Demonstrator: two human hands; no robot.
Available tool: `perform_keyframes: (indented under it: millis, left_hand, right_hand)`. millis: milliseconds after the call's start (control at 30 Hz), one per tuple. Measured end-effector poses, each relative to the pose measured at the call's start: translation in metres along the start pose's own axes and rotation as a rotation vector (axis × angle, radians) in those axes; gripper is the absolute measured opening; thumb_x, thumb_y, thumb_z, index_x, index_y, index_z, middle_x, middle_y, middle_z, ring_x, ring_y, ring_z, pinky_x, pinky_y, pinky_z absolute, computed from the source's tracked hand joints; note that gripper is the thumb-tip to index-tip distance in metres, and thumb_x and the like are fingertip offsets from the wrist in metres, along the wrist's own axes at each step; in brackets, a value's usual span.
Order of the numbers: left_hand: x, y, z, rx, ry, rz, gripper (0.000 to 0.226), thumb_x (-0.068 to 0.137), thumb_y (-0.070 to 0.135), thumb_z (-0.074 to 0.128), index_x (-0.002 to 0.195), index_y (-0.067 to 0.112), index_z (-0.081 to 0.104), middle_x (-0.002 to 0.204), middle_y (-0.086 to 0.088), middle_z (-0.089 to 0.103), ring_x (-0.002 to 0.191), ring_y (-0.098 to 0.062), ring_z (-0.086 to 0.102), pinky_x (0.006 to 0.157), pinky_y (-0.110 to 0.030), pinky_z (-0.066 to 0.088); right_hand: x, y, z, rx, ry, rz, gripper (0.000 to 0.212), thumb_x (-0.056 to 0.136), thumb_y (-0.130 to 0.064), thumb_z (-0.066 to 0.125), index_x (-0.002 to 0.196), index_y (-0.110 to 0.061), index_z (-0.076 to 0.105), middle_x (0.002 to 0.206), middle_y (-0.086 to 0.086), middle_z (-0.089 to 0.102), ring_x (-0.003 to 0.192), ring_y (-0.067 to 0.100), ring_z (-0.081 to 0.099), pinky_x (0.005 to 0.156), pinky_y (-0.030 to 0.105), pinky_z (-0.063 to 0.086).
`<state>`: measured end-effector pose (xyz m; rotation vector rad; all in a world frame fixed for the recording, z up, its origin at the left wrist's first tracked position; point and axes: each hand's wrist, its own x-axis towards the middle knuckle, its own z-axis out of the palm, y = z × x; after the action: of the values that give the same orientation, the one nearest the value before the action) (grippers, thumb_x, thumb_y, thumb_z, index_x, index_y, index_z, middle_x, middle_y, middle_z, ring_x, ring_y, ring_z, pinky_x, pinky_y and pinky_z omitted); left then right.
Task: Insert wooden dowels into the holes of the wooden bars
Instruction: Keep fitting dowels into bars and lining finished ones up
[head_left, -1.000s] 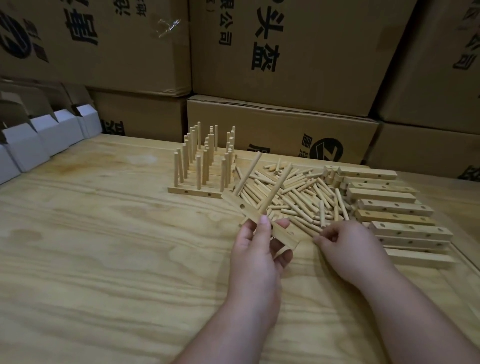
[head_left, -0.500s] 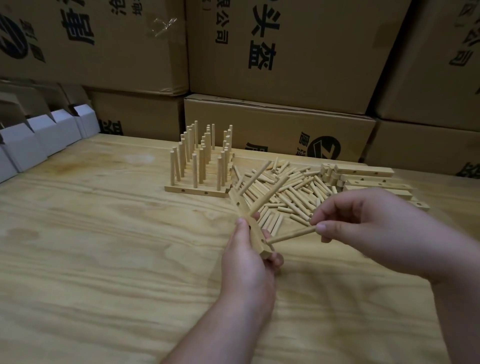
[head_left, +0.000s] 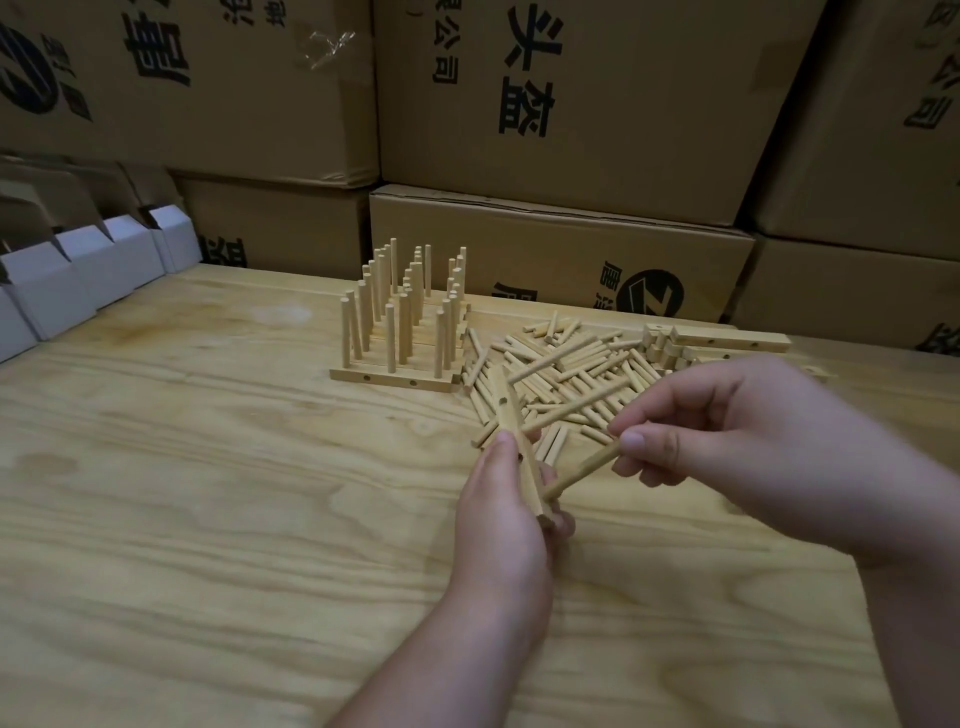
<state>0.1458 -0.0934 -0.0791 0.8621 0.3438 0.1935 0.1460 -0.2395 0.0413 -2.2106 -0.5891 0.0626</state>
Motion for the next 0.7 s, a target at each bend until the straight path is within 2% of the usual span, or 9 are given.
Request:
perform_keyframes:
  millis: [133, 233, 333, 433, 533, 633, 700]
  left_hand:
    - [0.0, 0.001, 0.001, -0.009, -0.008, 0.0, 0.04, 0.105, 0.037, 0.045, 0.088, 0.023, 0.078, 0.068, -0.002, 0.058, 0.047, -0.013, 0.045, 0.046, -0.027, 0.037]
    - [0.0, 0.002, 0.002, -0.046, -0.001, -0.005, 0.037, 0.105, 0.035, 0.044, 0.096, 0.016, 0.074, 0.065, -0.003, 0.055, 0.043, -0.012, 0.041, 0.044, -0.025, 0.034]
    - [0.001, 0.001, 0.001, -0.067, 0.002, -0.002, 0.037, 0.106, 0.036, 0.043, 0.101, 0.013, 0.071, 0.062, -0.002, 0.054, 0.04, -0.012, 0.038, 0.044, -0.025, 0.032]
    - [0.001, 0.0, 0.001, -0.044, -0.011, -0.004, 0.038, 0.106, 0.039, 0.043, 0.1, 0.017, 0.073, 0.067, -0.003, 0.057, 0.043, -0.012, 0.042, 0.044, -0.026, 0.035]
    - [-0.002, 0.0, 0.001, 0.0, -0.054, 0.022, 0.038, 0.106, 0.042, 0.044, 0.092, 0.027, 0.076, 0.073, 0.0, 0.063, 0.05, -0.01, 0.051, 0.045, -0.027, 0.042]
    - [-0.005, 0.001, 0.002, 0.02, -0.107, 0.05, 0.039, 0.105, 0.041, 0.045, 0.082, 0.034, 0.075, 0.072, 0.004, 0.065, 0.054, -0.007, 0.058, 0.049, -0.026, 0.048]
    - [-0.006, 0.002, 0.002, 0.031, -0.139, 0.042, 0.032, 0.104, 0.04, 0.049, 0.088, 0.033, 0.075, 0.073, 0.003, 0.067, 0.057, -0.009, 0.061, 0.052, -0.027, 0.051]
  right_hand:
    - [0.002, 0.002, 0.005, 0.037, 0.006, 0.009, 0.02, 0.086, -0.022, 0.074, 0.089, -0.042, 0.077, 0.076, -0.006, 0.077, 0.07, 0.008, 0.073, 0.062, 0.022, 0.058]
    - [0.004, 0.005, 0.009, 0.027, 0.019, 0.05, 0.012, 0.088, -0.021, 0.074, 0.084, -0.031, 0.079, 0.076, -0.007, 0.077, 0.071, 0.007, 0.073, 0.062, 0.021, 0.058]
    - [0.005, 0.007, 0.012, 0.016, 0.025, 0.08, 0.01, 0.09, -0.021, 0.073, 0.086, -0.029, 0.078, 0.076, -0.009, 0.077, 0.071, 0.006, 0.073, 0.062, 0.018, 0.058]
    - [0.007, 0.009, 0.013, 0.06, 0.061, 0.099, 0.008, 0.09, -0.022, 0.073, 0.085, -0.027, 0.078, 0.075, -0.005, 0.077, 0.069, 0.008, 0.073, 0.061, 0.022, 0.059]
    - [0.009, 0.013, 0.013, 0.11, 0.164, 0.139, 0.007, 0.087, -0.034, 0.074, 0.083, -0.028, 0.077, 0.076, -0.004, 0.077, 0.068, 0.011, 0.073, 0.065, 0.033, 0.058]
    - [0.013, 0.018, 0.013, 0.112, 0.317, 0.168, 0.016, 0.083, -0.045, 0.075, 0.088, -0.03, 0.074, 0.08, -0.005, 0.076, 0.07, 0.01, 0.073, 0.066, 0.036, 0.06]
    - [0.015, 0.021, 0.014, 0.121, 0.42, 0.172, 0.014, 0.085, -0.045, 0.074, 0.092, -0.033, 0.073, 0.084, -0.008, 0.076, 0.074, 0.009, 0.073, 0.066, 0.035, 0.06]
